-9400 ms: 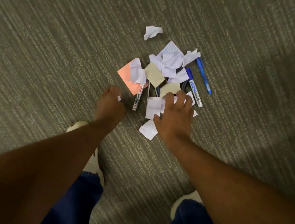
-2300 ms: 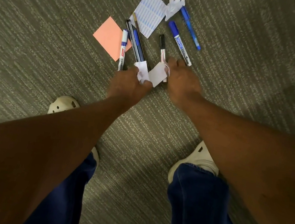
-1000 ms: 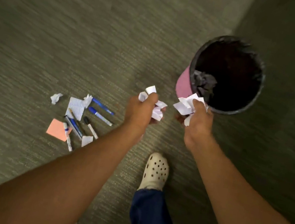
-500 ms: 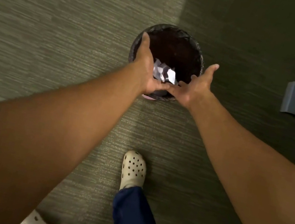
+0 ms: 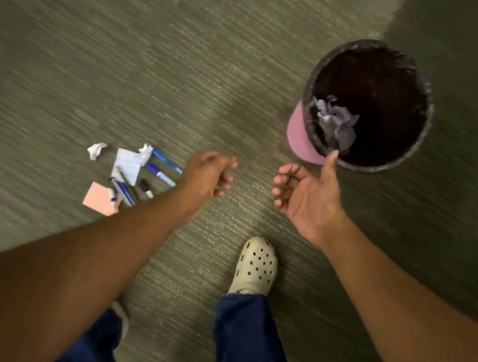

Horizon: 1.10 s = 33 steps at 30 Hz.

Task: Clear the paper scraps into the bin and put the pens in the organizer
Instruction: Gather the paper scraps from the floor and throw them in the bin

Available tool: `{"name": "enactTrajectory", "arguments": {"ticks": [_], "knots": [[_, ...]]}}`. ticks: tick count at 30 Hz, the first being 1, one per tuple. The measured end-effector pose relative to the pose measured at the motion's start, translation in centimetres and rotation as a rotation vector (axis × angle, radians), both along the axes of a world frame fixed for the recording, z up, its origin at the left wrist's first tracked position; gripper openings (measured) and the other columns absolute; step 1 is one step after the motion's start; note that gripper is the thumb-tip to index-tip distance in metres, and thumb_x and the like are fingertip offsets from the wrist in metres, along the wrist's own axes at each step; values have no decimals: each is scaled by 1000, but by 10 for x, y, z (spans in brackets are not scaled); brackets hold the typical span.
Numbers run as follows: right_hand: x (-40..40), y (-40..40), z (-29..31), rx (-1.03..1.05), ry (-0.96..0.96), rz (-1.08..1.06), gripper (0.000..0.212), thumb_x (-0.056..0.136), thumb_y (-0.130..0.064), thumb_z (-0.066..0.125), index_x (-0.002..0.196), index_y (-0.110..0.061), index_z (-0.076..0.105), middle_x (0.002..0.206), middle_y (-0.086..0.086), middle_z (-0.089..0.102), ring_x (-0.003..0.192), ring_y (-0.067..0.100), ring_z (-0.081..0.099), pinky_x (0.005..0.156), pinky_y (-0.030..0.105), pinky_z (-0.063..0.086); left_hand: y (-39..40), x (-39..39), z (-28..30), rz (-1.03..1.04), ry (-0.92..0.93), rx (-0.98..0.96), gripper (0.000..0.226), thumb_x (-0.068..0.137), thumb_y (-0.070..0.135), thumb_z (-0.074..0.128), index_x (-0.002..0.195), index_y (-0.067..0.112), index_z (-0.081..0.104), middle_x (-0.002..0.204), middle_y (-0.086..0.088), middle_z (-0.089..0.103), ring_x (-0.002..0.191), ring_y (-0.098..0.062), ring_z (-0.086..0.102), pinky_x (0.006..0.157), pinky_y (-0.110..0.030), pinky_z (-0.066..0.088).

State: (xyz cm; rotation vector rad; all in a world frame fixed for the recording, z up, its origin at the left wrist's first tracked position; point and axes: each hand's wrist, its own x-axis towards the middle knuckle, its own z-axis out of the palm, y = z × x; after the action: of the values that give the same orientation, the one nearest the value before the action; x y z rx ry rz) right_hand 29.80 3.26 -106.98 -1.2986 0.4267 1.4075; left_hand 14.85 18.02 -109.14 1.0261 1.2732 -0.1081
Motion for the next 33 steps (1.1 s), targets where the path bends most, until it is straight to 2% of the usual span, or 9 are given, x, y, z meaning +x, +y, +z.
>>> {"name": "enactTrajectory", "arguments": {"ticks": [5,9,11,15,19,22,26,29,33], "knots": [[-103,47,-76,-222,-237,539,53,103,-59,43,89,-14,66,77,4,66,59,15,59,53,26,46,2,-154,-83,-262,219,122,28,93,9,68,66,17,63,38,5,54,41,-10,49,57,-29,41],[-190,74,-155,-182,-498,907,22,95,-23,73,96,-2,68,80,11,62,68,18,55,56,28,48,20,-242,-125,-427,329,144,9,91,12,72,89,4,75,81,-19,72,80,-28,70,82,-42,54],[-224,86,-185,-130,-680,1077,25,87,-17,80,106,-2,71,97,13,70,82,17,58,78,35,51,34,-272,-140,-500,384,131,14,89,17,73,96,5,75,101,-22,74,99,-34,69,93,-42,53],[-270,111,-224,13,-850,1323,63,82,-8,78,141,-8,55,140,12,59,120,28,61,105,40,47,51,-310,-165,-536,437,101,20,86,17,78,102,5,75,112,-18,73,106,-34,68,95,-42,54],[-297,141,-256,56,-1002,1483,77,82,-8,80,149,-16,43,150,10,47,131,34,54,110,44,46,46,-324,-189,-463,421,30,25,85,16,80,108,10,73,112,-13,71,95,-27,68,78,-34,56],[-298,150,-270,-6,-1094,1659,63,85,-2,75,140,-13,45,140,16,54,122,40,60,102,47,51,35,-320,-203,-407,364,30,30,84,12,81,112,10,68,110,-15,71,84,-20,64,65,-26,50],[-292,145,-273,-45,-1059,1627,25,97,-4,53,120,-14,52,104,13,66,92,31,67,83,41,57,21,-306,-212,-329,289,229,66,78,10,86,135,14,53,127,-12,65,106,-25,63,83,-32,52],[-288,140,-266,-48,-799,1348,18,91,-1,68,107,-7,61,92,8,67,69,6,63,66,23,52,21,-295,-215,-336,223,317,95,78,15,87,155,22,34,149,-9,54,125,-25,57,99,-36,48],[-270,153,-250,85,-652,1304,30,82,-7,84,101,-19,65,87,-5,73,70,4,64,65,24,49,27,-290,-223,-411,202,420,39,91,20,76,128,12,63,116,-11,75,101,-29,72,81,-32,53]]}}
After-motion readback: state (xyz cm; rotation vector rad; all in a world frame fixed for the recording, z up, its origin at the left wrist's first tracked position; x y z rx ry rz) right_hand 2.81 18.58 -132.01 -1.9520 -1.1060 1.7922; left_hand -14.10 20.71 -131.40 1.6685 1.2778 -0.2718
